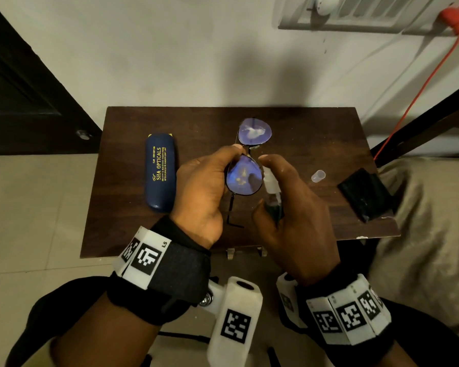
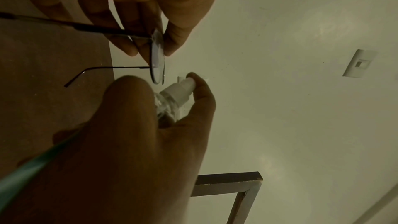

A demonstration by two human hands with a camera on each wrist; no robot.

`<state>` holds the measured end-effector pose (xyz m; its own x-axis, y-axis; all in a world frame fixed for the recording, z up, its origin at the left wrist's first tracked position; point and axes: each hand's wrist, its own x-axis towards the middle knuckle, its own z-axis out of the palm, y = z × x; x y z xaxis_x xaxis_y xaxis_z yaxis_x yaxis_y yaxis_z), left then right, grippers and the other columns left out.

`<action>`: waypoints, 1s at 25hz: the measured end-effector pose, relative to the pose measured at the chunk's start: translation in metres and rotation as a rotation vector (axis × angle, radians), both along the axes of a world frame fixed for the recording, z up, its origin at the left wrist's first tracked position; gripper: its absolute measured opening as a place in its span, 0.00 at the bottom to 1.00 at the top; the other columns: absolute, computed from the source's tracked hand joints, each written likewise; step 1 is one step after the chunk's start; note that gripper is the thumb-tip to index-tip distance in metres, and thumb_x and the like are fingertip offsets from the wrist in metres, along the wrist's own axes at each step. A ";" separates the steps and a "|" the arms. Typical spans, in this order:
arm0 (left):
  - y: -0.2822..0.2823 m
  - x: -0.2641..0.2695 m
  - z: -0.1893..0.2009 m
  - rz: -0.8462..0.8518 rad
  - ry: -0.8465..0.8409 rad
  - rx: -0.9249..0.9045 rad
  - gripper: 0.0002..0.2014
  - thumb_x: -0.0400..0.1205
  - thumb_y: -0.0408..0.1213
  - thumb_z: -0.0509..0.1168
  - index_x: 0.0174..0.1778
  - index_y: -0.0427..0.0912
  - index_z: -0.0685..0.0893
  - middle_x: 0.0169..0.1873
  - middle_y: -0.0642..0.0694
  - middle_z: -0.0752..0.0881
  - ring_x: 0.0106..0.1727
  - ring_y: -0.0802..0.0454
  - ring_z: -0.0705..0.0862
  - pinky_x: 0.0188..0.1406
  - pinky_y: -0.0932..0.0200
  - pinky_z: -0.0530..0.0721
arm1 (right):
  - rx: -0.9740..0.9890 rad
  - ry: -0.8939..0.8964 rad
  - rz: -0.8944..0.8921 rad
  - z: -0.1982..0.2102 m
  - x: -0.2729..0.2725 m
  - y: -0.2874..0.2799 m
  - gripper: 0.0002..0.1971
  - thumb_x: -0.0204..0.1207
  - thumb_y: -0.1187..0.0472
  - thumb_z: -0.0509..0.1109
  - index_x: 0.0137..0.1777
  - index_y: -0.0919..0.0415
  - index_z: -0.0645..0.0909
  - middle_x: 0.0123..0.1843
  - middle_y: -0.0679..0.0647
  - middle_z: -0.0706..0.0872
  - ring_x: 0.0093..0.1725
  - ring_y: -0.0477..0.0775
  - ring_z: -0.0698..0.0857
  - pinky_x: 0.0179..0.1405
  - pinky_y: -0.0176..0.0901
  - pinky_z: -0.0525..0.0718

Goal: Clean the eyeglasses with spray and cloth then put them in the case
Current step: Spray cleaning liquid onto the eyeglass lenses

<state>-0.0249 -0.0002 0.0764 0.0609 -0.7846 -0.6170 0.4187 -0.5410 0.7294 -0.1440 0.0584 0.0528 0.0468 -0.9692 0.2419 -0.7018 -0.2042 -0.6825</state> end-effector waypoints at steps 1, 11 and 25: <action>0.000 0.000 0.001 0.001 0.004 -0.002 0.11 0.76 0.35 0.72 0.27 0.42 0.89 0.23 0.46 0.89 0.22 0.54 0.87 0.21 0.66 0.83 | 0.010 -0.005 0.010 0.000 0.001 0.000 0.29 0.71 0.59 0.64 0.73 0.46 0.64 0.53 0.47 0.83 0.37 0.43 0.81 0.33 0.48 0.84; 0.001 0.001 0.003 -0.014 0.024 -0.003 0.13 0.78 0.35 0.70 0.26 0.42 0.88 0.21 0.48 0.88 0.21 0.56 0.86 0.20 0.68 0.83 | -0.032 -0.053 0.025 -0.002 0.003 -0.001 0.28 0.73 0.56 0.63 0.74 0.47 0.63 0.50 0.40 0.78 0.38 0.34 0.78 0.38 0.24 0.76; -0.006 0.006 -0.002 -0.018 -0.032 -0.089 0.14 0.78 0.33 0.70 0.26 0.43 0.91 0.26 0.50 0.90 0.28 0.58 0.88 0.32 0.67 0.87 | -0.105 -0.105 -0.086 -0.003 -0.012 -0.001 0.36 0.69 0.70 0.70 0.75 0.51 0.62 0.55 0.32 0.75 0.41 0.41 0.81 0.39 0.31 0.81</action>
<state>-0.0193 -0.0062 0.0740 0.0644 -0.8375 -0.5427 0.3853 -0.4808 0.7877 -0.1561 0.0577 0.0499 -0.0660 -0.9376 0.3413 -0.6453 -0.2208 -0.7313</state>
